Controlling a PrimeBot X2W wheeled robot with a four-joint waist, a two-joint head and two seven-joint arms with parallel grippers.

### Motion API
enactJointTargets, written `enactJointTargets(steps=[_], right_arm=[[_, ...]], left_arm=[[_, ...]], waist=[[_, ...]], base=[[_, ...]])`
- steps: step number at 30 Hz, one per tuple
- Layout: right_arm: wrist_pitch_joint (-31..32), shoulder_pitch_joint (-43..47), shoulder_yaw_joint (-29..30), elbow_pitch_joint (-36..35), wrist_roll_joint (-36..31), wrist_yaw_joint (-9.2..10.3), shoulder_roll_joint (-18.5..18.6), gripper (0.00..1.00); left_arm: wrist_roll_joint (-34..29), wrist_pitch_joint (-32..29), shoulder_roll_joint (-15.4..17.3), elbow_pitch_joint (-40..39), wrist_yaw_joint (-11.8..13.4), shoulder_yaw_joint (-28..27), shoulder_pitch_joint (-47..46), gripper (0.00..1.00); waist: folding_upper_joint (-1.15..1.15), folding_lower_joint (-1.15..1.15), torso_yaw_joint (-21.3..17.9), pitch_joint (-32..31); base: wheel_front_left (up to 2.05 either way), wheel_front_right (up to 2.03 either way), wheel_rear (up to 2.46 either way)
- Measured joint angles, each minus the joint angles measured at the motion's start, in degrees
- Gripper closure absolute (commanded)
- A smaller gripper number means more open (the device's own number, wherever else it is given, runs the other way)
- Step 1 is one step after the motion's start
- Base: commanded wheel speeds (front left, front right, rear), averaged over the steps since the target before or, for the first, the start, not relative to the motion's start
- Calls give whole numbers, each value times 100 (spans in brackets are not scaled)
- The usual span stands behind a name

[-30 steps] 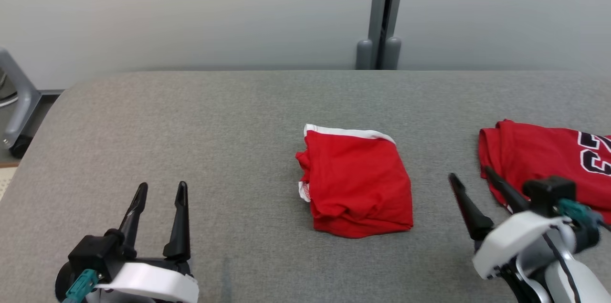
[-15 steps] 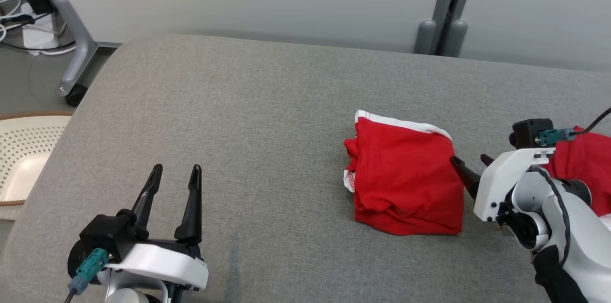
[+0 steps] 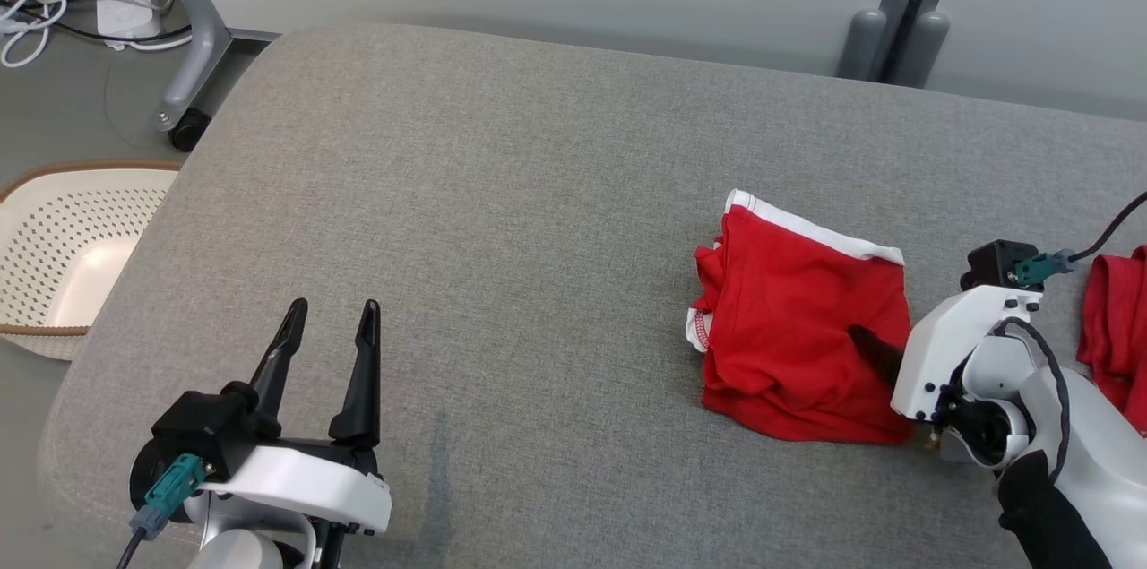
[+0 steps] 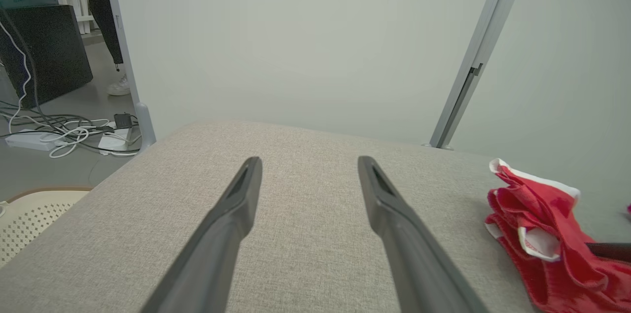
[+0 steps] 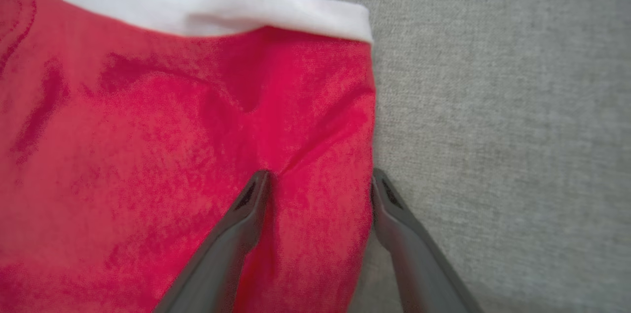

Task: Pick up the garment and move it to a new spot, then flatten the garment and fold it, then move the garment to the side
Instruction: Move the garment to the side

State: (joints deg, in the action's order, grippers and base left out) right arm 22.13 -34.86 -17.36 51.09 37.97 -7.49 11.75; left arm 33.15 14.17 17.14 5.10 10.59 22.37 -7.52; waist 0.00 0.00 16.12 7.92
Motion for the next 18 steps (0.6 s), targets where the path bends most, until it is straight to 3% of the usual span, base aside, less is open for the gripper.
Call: enactJointTargets(steps=[1,2,3,4,11,18], right_arm=[[-86,-1,-35,4,7,0,-1,16],[-180,-2,-76,5,32,0,-7,62],[-264,-3,-136,5,49,0,-15,93],[-338,-3,-185,2,69,0,-26,100],[-884,-84,-609,-240,242,0,101,100],[-1115,-123,-1056,-505,377,0,352,100]], left_arm=[[0,0,2,7,-1,2,-2,0],[0,-1,5,12,-1,7,-4,0],[0,-4,10,15,-7,16,-9,0],[0,-18,18,24,-26,27,-13,0],[-15,-90,14,-26,-75,163,-66,0],[-70,-162,-2,-147,-101,338,-73,0]], waist=[[0,0,-12,-8],[0,0,-28,-16],[0,0,-49,-24],[0,0,-73,-35],[0,0,-358,-173],[0,0,-930,-343]], base=[[0,0,0],[0,0,0],[0,0,0],[0,0,0],[0,0,0],[0,0,0]])
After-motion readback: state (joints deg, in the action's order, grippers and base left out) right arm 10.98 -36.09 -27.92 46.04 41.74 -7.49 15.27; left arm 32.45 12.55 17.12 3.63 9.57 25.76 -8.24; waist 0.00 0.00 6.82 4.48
